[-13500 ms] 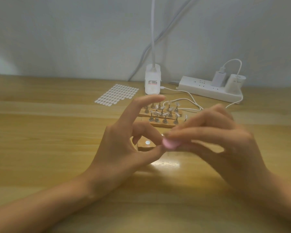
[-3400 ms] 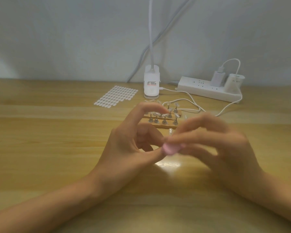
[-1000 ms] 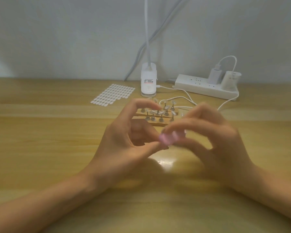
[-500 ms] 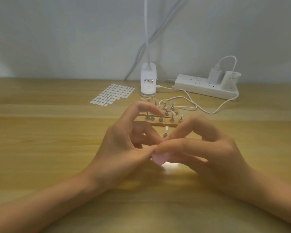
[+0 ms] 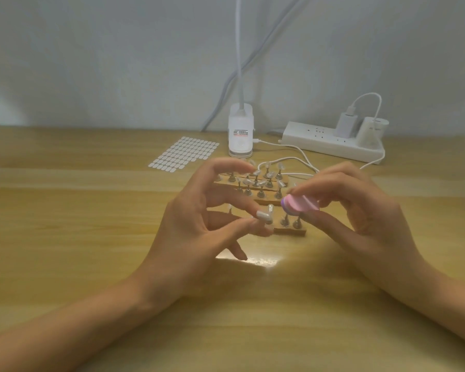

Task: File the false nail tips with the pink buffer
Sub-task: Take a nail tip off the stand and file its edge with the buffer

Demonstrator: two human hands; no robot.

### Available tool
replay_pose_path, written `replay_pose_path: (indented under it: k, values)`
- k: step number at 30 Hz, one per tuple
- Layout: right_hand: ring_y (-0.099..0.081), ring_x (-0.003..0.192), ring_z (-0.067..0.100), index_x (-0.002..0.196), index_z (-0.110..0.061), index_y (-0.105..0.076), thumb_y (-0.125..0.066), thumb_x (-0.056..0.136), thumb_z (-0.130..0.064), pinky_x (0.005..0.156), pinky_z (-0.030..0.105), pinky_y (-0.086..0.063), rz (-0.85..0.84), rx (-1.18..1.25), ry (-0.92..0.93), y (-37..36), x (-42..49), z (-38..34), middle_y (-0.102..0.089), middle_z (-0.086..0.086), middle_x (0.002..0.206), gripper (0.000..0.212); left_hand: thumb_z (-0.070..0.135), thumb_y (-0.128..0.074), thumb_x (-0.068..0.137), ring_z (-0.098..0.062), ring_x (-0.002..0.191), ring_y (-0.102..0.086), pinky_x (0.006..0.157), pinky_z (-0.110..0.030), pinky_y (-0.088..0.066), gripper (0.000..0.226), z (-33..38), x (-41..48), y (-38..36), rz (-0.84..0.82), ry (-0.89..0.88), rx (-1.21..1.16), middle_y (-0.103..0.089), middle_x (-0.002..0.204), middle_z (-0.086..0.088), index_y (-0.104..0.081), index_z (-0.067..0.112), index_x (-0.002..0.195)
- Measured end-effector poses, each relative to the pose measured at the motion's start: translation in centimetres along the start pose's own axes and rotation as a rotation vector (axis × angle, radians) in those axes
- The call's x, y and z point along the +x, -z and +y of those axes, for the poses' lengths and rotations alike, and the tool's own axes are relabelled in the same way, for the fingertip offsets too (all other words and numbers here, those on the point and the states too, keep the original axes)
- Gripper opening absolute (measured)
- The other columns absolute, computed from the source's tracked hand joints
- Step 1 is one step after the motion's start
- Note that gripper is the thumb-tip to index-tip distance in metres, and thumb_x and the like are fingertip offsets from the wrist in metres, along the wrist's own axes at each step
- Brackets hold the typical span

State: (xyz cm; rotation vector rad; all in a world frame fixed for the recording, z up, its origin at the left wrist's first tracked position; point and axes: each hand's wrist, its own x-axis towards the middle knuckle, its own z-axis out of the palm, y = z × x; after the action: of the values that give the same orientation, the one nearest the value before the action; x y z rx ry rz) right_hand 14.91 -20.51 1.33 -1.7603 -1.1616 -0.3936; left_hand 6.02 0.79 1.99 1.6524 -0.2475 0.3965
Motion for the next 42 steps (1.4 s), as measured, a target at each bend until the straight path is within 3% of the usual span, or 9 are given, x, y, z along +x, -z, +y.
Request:
replay_pose_path:
  k: [5, 9, 12, 16, 20, 25, 34, 37, 42]
  values:
    - [-0.061, 0.095, 0.027, 0.110, -0.017, -0.070, -0.067, 0.091, -0.019, 0.072, 0.040, -0.051, -0.024, 0.017, 0.027, -0.1, 0.2, -0.4, -0.064, 0.000, 0.104, 0.019, 0.021, -0.088, 0.077, -0.019, 0.076, -0.074, 0.048, -0.027, -0.055, 0.057, 0.4, 0.0, 0.1, 0.016, -0.033, 0.072, -0.075, 0.081, -0.002, -0.056, 0.034, 0.122]
    - [-0.059, 0.098, 0.010, 0.110, -0.021, -0.066, -0.066, 0.092, -0.020, 0.082, 0.021, -0.047, -0.049, -0.107, 0.156, -0.4, 0.7, -1.3, -0.060, 0.002, 0.103, 0.018, 0.018, -0.086, 0.074, -0.010, 0.072, -0.069, 0.046, -0.024, -0.051, 0.061, 0.5, 0.0, -0.1, -0.004, -0.057, 0.093, -0.074, 0.080, -0.001, -0.054, 0.033, 0.124]
    - [-0.062, 0.097, 0.016, 0.110, -0.021, -0.067, -0.069, 0.091, -0.017, 0.083, 0.028, -0.051, -0.064, -0.168, 0.232, -0.8, 0.5, -1.8, -0.060, 0.003, 0.103, 0.019, 0.029, -0.084, 0.073, -0.007, 0.071, -0.070, 0.046, -0.024, -0.053, 0.060, 0.7, -0.1, -0.1, 0.001, -0.059, 0.134, -0.075, 0.078, 0.004, -0.054, 0.036, 0.123]
    - [-0.065, 0.097, 0.020, 0.110, -0.022, -0.067, -0.067, 0.092, -0.017, 0.083, 0.035, -0.052, -0.072, -0.174, 0.236, -0.7, 0.6, -1.8, -0.063, 0.004, 0.101, 0.019, 0.037, -0.081, 0.073, -0.008, 0.071, -0.071, 0.049, -0.040, -0.059, 0.058, 0.8, -0.2, -0.1, 0.015, -0.074, 0.204, -0.073, 0.074, 0.006, -0.052, 0.037, 0.123]
    - [-0.065, 0.093, 0.021, 0.112, -0.023, -0.068, -0.068, 0.092, -0.016, 0.080, 0.035, -0.053, -0.084, -0.151, 0.236, -0.8, 0.5, -1.9, -0.063, 0.005, 0.097, 0.021, 0.037, -0.082, 0.074, -0.003, 0.057, -0.064, 0.043, -0.030, -0.051, 0.055, 1.0, -0.3, -0.3, 0.012, -0.085, 0.205, -0.071, 0.072, 0.007, -0.053, 0.037, 0.120]
    - [-0.062, 0.086, 0.017, 0.109, -0.026, -0.067, -0.068, 0.090, -0.021, 0.078, 0.029, -0.050, -0.040, -0.173, 0.186, -1.1, 0.6, -2.2, -0.061, 0.005, 0.090, 0.019, 0.038, -0.082, 0.074, -0.003, 0.059, -0.063, 0.047, -0.019, -0.046, 0.051, 0.9, -0.2, -0.3, 0.028, -0.083, 0.218, -0.071, 0.071, 0.006, -0.054, 0.037, 0.116]
    - [-0.063, 0.086, 0.020, 0.109, -0.028, -0.068, -0.068, 0.091, -0.022, 0.078, 0.029, -0.051, -0.080, -0.168, 0.227, -1.4, 0.4, -2.4, -0.059, 0.004, 0.090, 0.019, 0.036, -0.084, 0.073, -0.002, 0.060, -0.063, 0.047, -0.019, -0.044, 0.052, 0.6, -0.1, -0.4, -0.002, -0.079, 0.201, -0.072, 0.072, 0.006, -0.055, 0.035, 0.116]
    - [-0.060, 0.088, 0.010, 0.108, -0.027, -0.068, -0.068, 0.090, -0.022, 0.081, 0.020, -0.047, -0.019, -0.179, 0.151, -0.9, 0.7, -1.9, -0.058, 0.002, 0.090, 0.019, 0.032, -0.085, 0.075, -0.003, 0.061, -0.064, 0.049, -0.016, -0.043, 0.050, 0.4, -0.1, -0.3, 0.011, -0.072, 0.204, -0.072, 0.071, 0.005, -0.055, 0.035, 0.116]
    - [-0.062, 0.090, 0.017, 0.110, -0.029, -0.073, -0.070, 0.092, -0.020, 0.080, 0.030, -0.050, -0.079, -0.146, 0.223, -1.5, 0.2, -1.9, -0.057, -0.002, 0.095, 0.020, 0.034, -0.084, 0.074, -0.002, 0.058, -0.062, 0.049, -0.018, -0.044, 0.052, 0.4, -0.1, -0.4, -0.008, -0.064, 0.181, -0.071, 0.071, 0.005, -0.055, 0.036, 0.117]
